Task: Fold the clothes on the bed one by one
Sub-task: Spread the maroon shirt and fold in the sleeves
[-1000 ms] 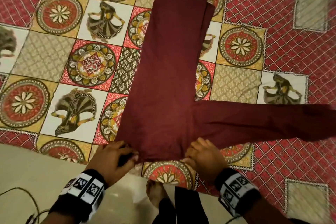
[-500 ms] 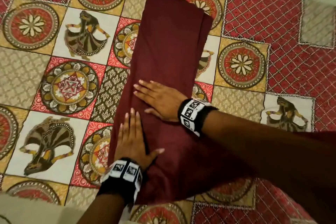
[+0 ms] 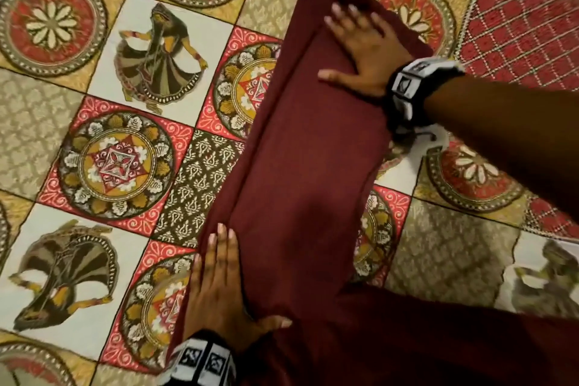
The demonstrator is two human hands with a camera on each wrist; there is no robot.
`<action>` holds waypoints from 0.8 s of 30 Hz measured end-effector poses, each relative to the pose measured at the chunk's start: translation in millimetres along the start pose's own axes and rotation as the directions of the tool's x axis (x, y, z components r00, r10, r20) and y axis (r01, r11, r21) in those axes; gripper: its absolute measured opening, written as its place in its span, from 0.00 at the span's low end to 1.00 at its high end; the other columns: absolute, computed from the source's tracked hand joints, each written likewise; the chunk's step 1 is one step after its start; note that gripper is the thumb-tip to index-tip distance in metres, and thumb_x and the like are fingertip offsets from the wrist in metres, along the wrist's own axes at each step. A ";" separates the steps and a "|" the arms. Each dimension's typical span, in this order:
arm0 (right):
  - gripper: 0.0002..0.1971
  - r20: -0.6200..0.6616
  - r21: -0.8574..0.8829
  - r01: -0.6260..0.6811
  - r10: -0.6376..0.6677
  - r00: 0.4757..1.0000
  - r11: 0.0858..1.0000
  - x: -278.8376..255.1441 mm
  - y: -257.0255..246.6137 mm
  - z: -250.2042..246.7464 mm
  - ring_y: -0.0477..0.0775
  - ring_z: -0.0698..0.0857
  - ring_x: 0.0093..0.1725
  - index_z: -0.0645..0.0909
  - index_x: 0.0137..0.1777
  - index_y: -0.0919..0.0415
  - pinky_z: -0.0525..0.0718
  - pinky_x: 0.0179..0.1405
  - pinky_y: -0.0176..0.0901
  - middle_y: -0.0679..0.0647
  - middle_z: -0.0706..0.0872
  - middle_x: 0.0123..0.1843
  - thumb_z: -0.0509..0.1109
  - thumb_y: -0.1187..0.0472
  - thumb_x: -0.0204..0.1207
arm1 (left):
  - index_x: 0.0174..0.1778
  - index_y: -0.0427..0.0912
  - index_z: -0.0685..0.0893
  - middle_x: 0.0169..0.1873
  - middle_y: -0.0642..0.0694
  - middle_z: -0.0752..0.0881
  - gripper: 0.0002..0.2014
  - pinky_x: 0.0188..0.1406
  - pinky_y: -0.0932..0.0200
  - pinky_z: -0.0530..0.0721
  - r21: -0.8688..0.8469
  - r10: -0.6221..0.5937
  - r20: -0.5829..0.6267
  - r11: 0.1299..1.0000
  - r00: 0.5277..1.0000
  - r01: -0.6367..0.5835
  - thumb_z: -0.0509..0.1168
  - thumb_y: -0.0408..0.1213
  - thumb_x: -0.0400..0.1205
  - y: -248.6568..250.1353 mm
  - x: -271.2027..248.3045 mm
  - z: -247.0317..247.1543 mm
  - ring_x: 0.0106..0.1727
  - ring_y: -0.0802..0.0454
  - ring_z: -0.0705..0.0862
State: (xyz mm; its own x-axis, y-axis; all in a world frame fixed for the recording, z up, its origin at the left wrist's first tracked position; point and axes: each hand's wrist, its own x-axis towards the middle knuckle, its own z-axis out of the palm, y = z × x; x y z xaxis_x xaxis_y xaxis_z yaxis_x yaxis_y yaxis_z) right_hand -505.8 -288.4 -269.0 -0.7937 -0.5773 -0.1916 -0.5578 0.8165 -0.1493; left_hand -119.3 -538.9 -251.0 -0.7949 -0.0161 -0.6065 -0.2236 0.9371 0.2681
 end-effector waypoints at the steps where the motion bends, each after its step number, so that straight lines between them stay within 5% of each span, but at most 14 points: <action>1: 0.50 0.007 0.011 -0.066 0.066 0.998 0.998 8.9 7.7 -3.7 0.55 0.46 0.90 0.45 0.91 0.47 0.46 0.87 0.68 0.47 0.46 0.92 0.42 0.17 0.75 | 0.88 0.37 0.45 0.88 0.42 0.45 0.82 0.85 0.48 0.39 0.012 -0.006 0.015 1.000 1.000 0.006 0.53 0.93 0.47 0.0 0.6 0.6 0.89 0.46 0.45; 5: 0.51 -0.036 -0.005 -0.194 0.194 0.980 0.981 19.1 1.9 -15.8 0.60 0.48 0.90 0.45 0.91 0.52 0.47 0.86 0.66 0.53 0.48 0.92 0.41 0.18 0.76 | 0.88 0.36 0.45 0.88 0.42 0.44 0.82 0.85 0.44 0.43 0.033 -0.036 0.050 0.999 0.998 0.035 0.53 0.93 0.47 2.2 -4.2 -2.0 0.89 0.46 0.45; 9: 0.48 -0.136 -0.075 0.192 -0.200 0.970 0.979 -24.6 -60.8 -14.5 0.63 0.49 0.90 0.50 0.90 0.60 0.47 0.88 0.64 0.59 0.51 0.91 0.47 0.24 0.82 | 0.87 0.37 0.53 0.88 0.42 0.49 0.71 0.85 0.41 0.49 0.040 0.053 -0.017 0.998 0.998 -0.052 0.58 0.87 0.59 14.1 -21.8 -19.3 0.88 0.43 0.49; 12: 0.44 -0.069 -0.026 0.511 -0.511 0.857 0.859 -68.7 -119.1 15.7 0.61 0.51 0.90 0.55 0.89 0.60 0.49 0.89 0.61 0.58 0.55 0.91 0.51 0.28 0.84 | 0.86 0.41 0.60 0.88 0.43 0.55 0.55 0.84 0.46 0.49 0.032 0.195 -0.074 0.981 0.978 -0.194 0.64 0.74 0.71 31.2 -38.9 -18.8 0.88 0.43 0.51; 15: 0.44 0.022 -0.030 0.618 -0.618 0.786 0.785 -76.7 -133.2 42.3 0.59 0.51 0.90 0.55 0.90 0.60 0.49 0.89 0.60 0.56 0.55 0.91 0.52 0.28 0.84 | 0.83 0.41 0.65 0.87 0.43 0.57 0.46 0.81 0.50 0.52 0.050 0.298 0.001 0.953 0.955 -0.297 0.62 0.68 0.74 48.4 -45.8 3.1 0.87 0.44 0.54; 19: 0.46 0.020 -0.003 0.417 -0.417 0.909 0.909 -38.8 -92.0 30.4 0.58 0.51 0.90 0.52 0.90 0.58 0.47 0.89 0.59 0.55 0.53 0.91 0.49 0.26 0.82 | 0.84 0.42 0.67 0.87 0.43 0.59 0.52 0.79 0.45 0.58 0.118 0.360 0.092 0.922 0.928 -0.369 0.64 0.74 0.70 50.7 -48.7 37.9 0.84 0.42 0.63; 22: 0.46 0.041 0.044 0.114 -0.115 0.992 0.993 -11.2 -43.6 10.7 0.57 0.47 0.90 0.49 0.91 0.53 0.46 0.88 0.63 0.53 0.48 0.92 0.46 0.25 0.81 | 0.85 0.42 0.66 0.86 0.44 0.60 0.55 0.79 0.43 0.59 0.135 0.324 0.104 0.932 0.940 -0.336 0.61 0.78 0.69 50.7 -46.9 40.6 0.86 0.43 0.60; 24: 0.48 0.056 0.072 -0.116 0.112 0.992 0.991 -5.2 -11.8 -7.4 0.59 0.45 0.90 0.48 0.91 0.55 0.46 0.88 0.64 0.54 0.46 0.92 0.45 0.24 0.80 | 0.85 0.40 0.64 0.87 0.43 0.58 0.57 0.78 0.41 0.60 0.146 0.314 0.120 0.933 0.942 -0.329 0.61 0.79 0.68 53.5 -48.4 36.9 0.86 0.42 0.59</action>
State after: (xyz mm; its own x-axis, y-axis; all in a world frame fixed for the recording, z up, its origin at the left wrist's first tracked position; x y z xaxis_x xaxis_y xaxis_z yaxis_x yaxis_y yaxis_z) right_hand -496.9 -294.9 -259.0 -0.8365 -0.4817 -0.2611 -0.4428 0.8750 -0.1955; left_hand -72.0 -475.1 -234.9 -0.7511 0.3207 -0.5771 0.1358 0.9304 0.3403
